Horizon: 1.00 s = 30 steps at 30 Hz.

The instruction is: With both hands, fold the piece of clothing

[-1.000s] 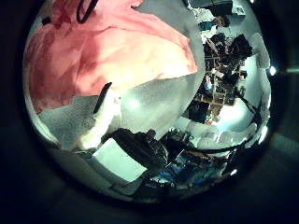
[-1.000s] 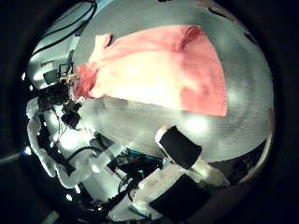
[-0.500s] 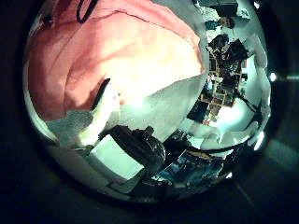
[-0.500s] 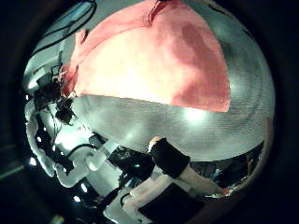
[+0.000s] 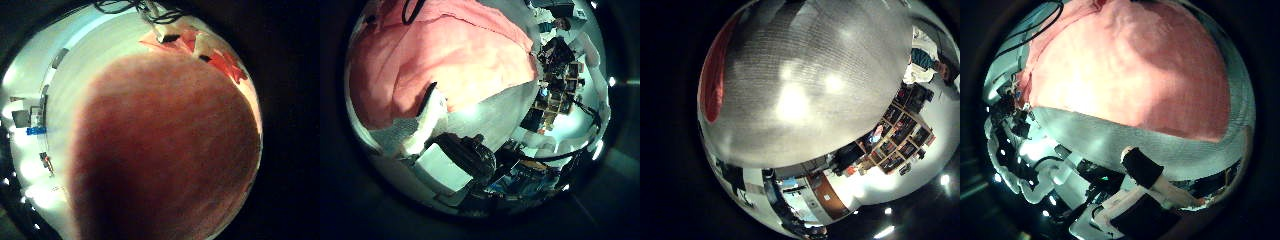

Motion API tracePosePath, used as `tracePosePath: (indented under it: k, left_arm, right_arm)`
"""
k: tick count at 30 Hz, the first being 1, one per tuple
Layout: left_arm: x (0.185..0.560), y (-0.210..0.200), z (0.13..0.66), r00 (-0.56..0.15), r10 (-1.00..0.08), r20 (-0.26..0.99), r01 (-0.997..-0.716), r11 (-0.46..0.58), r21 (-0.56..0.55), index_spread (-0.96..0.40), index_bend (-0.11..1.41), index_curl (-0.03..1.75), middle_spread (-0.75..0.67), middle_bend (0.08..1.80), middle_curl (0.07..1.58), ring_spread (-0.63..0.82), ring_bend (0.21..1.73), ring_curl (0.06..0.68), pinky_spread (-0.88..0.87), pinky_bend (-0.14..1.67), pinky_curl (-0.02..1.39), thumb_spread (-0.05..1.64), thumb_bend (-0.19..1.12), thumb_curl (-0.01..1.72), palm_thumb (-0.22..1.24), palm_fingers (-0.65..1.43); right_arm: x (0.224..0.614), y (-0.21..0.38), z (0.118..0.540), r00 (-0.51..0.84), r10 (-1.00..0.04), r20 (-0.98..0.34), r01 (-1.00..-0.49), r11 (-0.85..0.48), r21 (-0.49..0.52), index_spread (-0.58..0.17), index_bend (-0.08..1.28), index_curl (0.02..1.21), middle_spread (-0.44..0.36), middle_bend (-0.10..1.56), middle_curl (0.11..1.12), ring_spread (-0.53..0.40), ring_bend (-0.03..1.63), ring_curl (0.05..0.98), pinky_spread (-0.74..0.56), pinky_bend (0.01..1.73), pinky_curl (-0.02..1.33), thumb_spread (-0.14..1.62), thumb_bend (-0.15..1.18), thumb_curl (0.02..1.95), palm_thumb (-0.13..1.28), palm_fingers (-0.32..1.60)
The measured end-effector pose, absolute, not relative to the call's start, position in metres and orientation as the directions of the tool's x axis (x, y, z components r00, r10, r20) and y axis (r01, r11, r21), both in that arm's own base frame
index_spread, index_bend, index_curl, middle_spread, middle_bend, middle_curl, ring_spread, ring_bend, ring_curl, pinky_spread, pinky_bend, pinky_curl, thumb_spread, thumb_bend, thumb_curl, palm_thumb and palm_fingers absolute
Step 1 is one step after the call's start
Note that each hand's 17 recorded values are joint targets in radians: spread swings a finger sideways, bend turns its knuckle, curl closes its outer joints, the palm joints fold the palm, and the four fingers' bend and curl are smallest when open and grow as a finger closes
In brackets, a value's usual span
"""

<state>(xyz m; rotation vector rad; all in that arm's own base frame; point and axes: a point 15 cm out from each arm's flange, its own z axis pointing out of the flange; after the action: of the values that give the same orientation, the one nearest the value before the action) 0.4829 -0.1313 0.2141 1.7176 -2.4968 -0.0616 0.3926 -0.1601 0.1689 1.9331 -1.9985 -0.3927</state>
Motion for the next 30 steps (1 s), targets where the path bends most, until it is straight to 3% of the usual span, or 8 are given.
tracePosePath:
  k: [7,12,18,19,20,22,23,30]
  left_arm:
    - [0.485,-0.132,0.217,-0.354,-0.933,0.067,-0.929,0.359,0.091,-0.03,0.18,0.38,0.05,0.18,0.34,0.27,0.65,0.224,0.36,0.28,0.35,1.25,-0.01,0.33,0.59,0.16]
    - [0.489,-0.133,0.222,-0.355,-0.933,0.067,-0.929,0.36,0.085,-0.04,0.18,0.38,0.05,0.18,0.34,0.26,0.65,0.222,0.36,0.28,0.35,1.25,-0.01,0.33,0.59,0.16]
    - [0.49,-0.133,0.23,-0.356,-0.932,0.066,-0.929,0.36,0.08,-0.04,0.18,0.39,0.05,0.18,0.34,0.26,0.64,0.22,0.36,0.27,0.35,1.25,-0.01,0.33,0.61,0.17]
    - [0.49,-0.133,0.231,-0.356,-0.932,0.066,-0.93,0.361,0.078,-0.04,0.18,0.39,0.05,0.18,0.34,0.26,0.64,0.219,0.36,0.27,0.35,1.25,-0.01,0.33,0.61,0.17]
    - [0.49,-0.133,0.232,-0.356,-0.932,0.066,-0.93,0.36,0.077,-0.04,0.18,0.39,0.05,0.18,0.33,0.26,0.64,0.219,0.36,0.27,0.35,1.25,-0.01,0.33,0.61,0.17]
    - [0.49,-0.133,0.233,-0.355,-0.933,0.066,-0.93,0.359,0.075,-0.04,0.18,0.39,0.04,0.18,0.34,0.26,0.64,0.218,0.36,0.27,0.35,1.25,-0.01,0.33,0.61,0.17]
    - [0.49,-0.132,0.235,-0.353,-0.933,0.067,-0.931,0.358,0.073,-0.04,0.18,0.39,0.04,0.18,0.34,0.26,0.64,0.218,0.36,0.27,0.35,1.25,-0.01,0.33,0.61,0.17]
    - [0.491,-0.128,0.237,-0.346,-0.936,0.066,-0.934,0.351,0.068,-0.04,0.18,0.38,0.04,0.18,0.34,0.26,0.64,0.216,0.36,0.27,0.35,1.26,-0.01,0.33,0.62,0.17]
  right_arm:
    - [0.394,-0.158,0.168,0.003,-0.998,0.063,-0.904,0.024,0.427,-0.261,0.15,0.27,-0.009,0.24,0.36,-0.001,0.45,0.288,0.2,0.3,0.33,1.06,-0.01,0.39,0.6,0.2]
    - [0.395,-0.158,0.169,0.025,-0.996,0.087,-0.901,0.015,0.433,-0.232,0.15,0.26,-0.097,0.33,0.39,-0.111,0.59,0.322,0.11,0.28,0.32,1.02,-0.01,0.41,0.67,0.37]
    - [0.396,-0.153,0.169,0.037,-0.995,0.09,-0.9,0.006,0.436,-0.284,0.17,0.28,-0.252,0.44,0.44,-0.266,0.81,0.394,-0.11,0.34,0.31,0.98,-0.01,0.43,0.75,0.71]
    - [0.397,-0.154,0.169,0.039,-0.995,0.094,-0.901,0.006,0.434,-0.314,0.2,0.28,-0.275,0.51,0.46,-0.288,0.85,0.4,-0.21,0.42,0.32,0.97,-0.01,0.44,0.77,0.98]
    - [0.397,-0.155,0.17,0.043,-0.994,0.099,-0.901,0.005,0.433,-0.329,0.2,0.28,-0.293,0.51,0.47,-0.303,0.85,0.395,-0.26,0.44,0.31,0.97,-0.01,0.44,0.78,1.0]
    - [0.397,-0.156,0.172,0.05,-0.993,0.108,-0.902,0.001,0.431,-0.371,0.27,0.34,-0.326,0.59,0.51,-0.311,0.89,0.438,-0.37,0.54,0.36,0.95,-0.01,0.45,0.81,1.17]
    - [0.397,-0.156,0.172,0.051,-0.993,0.108,-0.902,0.001,0.431,-0.388,0.37,0.38,-0.322,0.66,0.55,-0.309,0.91,0.459,-0.4,0.57,0.38,0.93,-0.01,0.46,0.83,1.3]
    - [0.398,-0.16,0.178,0.061,-0.991,0.123,-0.905,-0.002,0.425,-0.396,0.78,0.61,-0.286,0.94,0.72,-0.298,1.1,0.573,-0.44,0.91,0.54,0.87,-0.01,0.51,0.96,1.26]
